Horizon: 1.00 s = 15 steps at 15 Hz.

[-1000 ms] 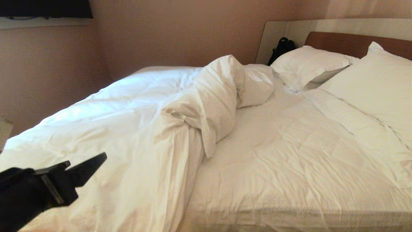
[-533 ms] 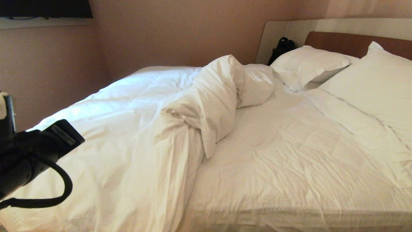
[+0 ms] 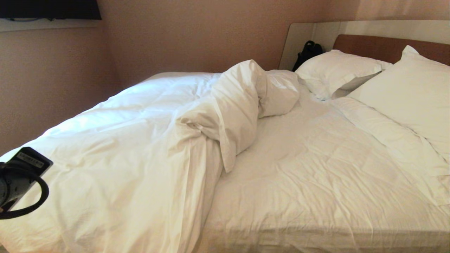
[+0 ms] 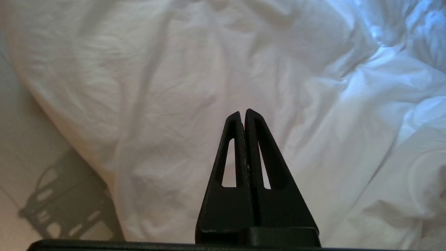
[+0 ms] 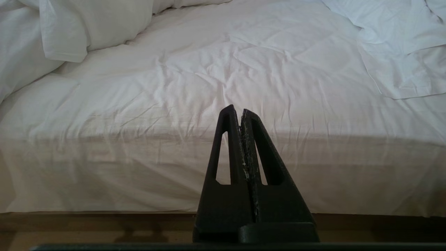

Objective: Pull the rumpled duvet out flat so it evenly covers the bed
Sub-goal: Flatten the corners of the folded blanket

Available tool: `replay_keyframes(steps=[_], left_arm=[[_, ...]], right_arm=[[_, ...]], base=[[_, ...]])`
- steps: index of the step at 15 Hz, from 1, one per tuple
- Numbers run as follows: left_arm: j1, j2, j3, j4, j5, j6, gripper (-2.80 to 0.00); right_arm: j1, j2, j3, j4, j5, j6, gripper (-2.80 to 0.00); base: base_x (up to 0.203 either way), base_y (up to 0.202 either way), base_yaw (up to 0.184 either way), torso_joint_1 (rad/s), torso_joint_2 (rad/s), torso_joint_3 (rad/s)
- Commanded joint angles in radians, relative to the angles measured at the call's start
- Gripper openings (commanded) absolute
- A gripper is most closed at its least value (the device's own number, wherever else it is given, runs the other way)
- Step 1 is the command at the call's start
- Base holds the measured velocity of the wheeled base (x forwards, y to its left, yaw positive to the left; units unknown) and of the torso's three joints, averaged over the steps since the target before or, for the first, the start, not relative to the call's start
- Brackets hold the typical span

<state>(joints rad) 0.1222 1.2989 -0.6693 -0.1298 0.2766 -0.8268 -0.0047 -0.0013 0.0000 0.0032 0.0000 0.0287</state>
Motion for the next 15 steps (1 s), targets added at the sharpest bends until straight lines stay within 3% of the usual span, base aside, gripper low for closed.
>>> replay_keyframes(steps=[1,5,8,10,12,15], left_arm=[[0.046,-0.001,0.024,-0.001,-0.030,-0.003,-2.80],[0.041,-0.097,0.052,0.003,-0.097,0.026,-2.80],[0.042,-0.264,0.068,0.043,-0.152,0.122,-2.80],[0.042,-0.323,0.077,0.087,-0.157,0.153,-2.80],[0.047,-0.306,0.078,0.125,-0.156,0.135,-2.80],[0.094,-0.172,0.100,0.152,-0.155,-0.004,-2.80]], right_arm=[[0.000,0.001,0.000,0.000,0.000,0.000,-2.80],[0.000,0.001,0.000,0.000,0.000,0.000,-2.80],[0.000,0.001,0.000,0.000,0.000,0.000,-2.80],[0.000,0.001,0.000,0.000,0.000,0.000,-2.80],[0.000,0.001,0.000,0.000,0.000,0.000,-2.80],[0.000,0.001,0.000,0.000,0.000,0.000,-2.80]], base=[[0.000,0.000,0.000,0.000,0.00,0.000],[0.000,0.000,0.000,0.000,0.00,0.000],[0.000,0.000,0.000,0.000,0.00,0.000],[0.000,0.000,0.000,0.000,0.00,0.000],[0.000,0.000,0.000,0.000,0.00,0.000],[0.000,0.000,0.000,0.000,0.00,0.000]])
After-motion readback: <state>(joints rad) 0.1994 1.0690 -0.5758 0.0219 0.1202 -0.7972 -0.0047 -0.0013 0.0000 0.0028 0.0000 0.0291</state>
